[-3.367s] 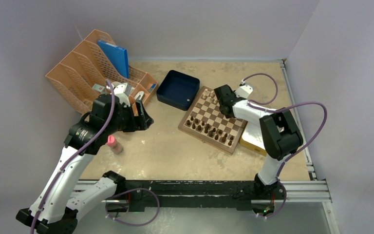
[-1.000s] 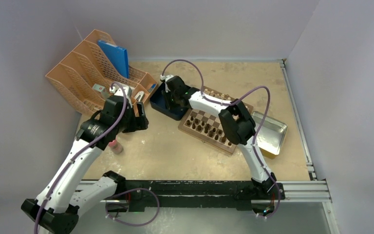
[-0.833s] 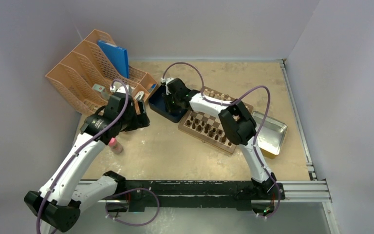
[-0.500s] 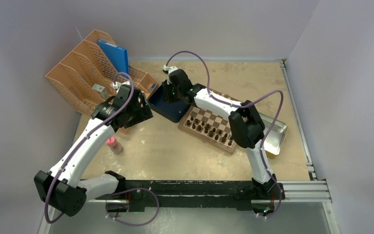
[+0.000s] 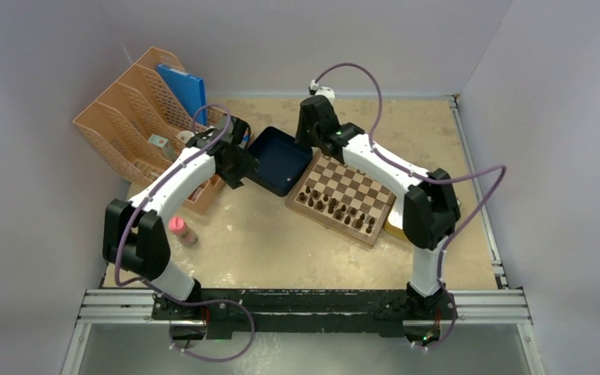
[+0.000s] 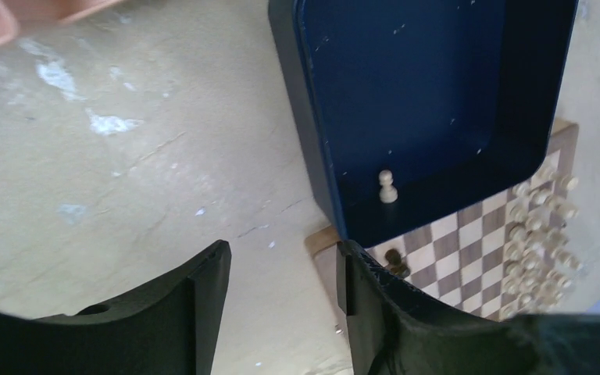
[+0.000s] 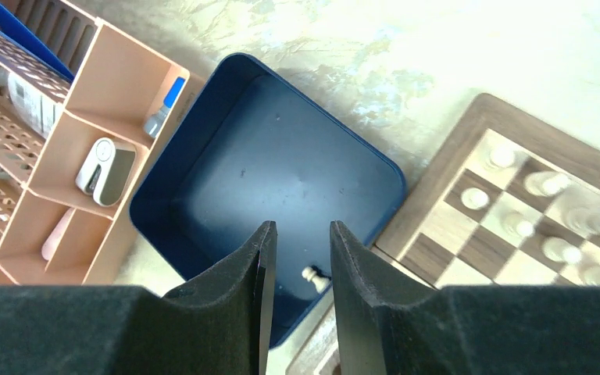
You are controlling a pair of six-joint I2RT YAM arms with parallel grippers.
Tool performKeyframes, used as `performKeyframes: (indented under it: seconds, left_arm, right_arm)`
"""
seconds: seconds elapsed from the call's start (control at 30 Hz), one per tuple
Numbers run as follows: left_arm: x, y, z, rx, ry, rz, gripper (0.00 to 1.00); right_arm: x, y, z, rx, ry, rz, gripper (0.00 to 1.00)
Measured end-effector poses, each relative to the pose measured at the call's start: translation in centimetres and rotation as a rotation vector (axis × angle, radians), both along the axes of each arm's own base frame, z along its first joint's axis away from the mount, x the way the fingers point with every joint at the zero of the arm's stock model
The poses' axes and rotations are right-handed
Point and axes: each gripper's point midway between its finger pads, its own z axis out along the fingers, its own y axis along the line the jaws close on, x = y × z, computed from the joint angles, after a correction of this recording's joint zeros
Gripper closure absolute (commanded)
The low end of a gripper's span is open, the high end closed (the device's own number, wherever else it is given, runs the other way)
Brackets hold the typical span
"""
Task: Set up the chess pieces on the board
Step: Adjust the storage box at the center of the board.
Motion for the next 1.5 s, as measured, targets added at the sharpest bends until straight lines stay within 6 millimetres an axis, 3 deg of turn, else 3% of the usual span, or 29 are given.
performKeyframes:
  seconds: [0.1,0.3,0.47,0.8,1.27,1.5]
  left_arm:
    - [1.4,-0.8,-1.3,-0.023,0.021,0.045,0.53]
    - [3.7,-1.6,-3.9,-0.034,0.057,0.104,0.58]
    - [4.6,0.0,-5.1,-0.012,0.069,0.154,0.61]
    - [7.7,3.7,-5.6,0.034,0.006,0.217,0.65]
    - [9.2,3.5,-7.1,0.021,-0.002,0.198,0.74]
    - [9.0,3.3,-7.7,0.009,0.020,0.201,0.93]
  right_arm:
    - [-0.7,-1.5,1.6,0.018,-0.024,-0.021,0.66]
    - [-2.1,-2.0,3.8,0.053,-0.063,-0.016,0.66]
    - [-2.8,-2.5,3.5,0.047,-0.061,-0.013,0.66]
    - [-3.6,-3.1,3.4,0.033,-0.062,-0.005,0.66]
    - [-3.6,-3.2,3.4,0.025,-0.067,0.000,0.66]
    - [-3.5,-3.4,3.4,0.024,-0.067,-0.004,0.66]
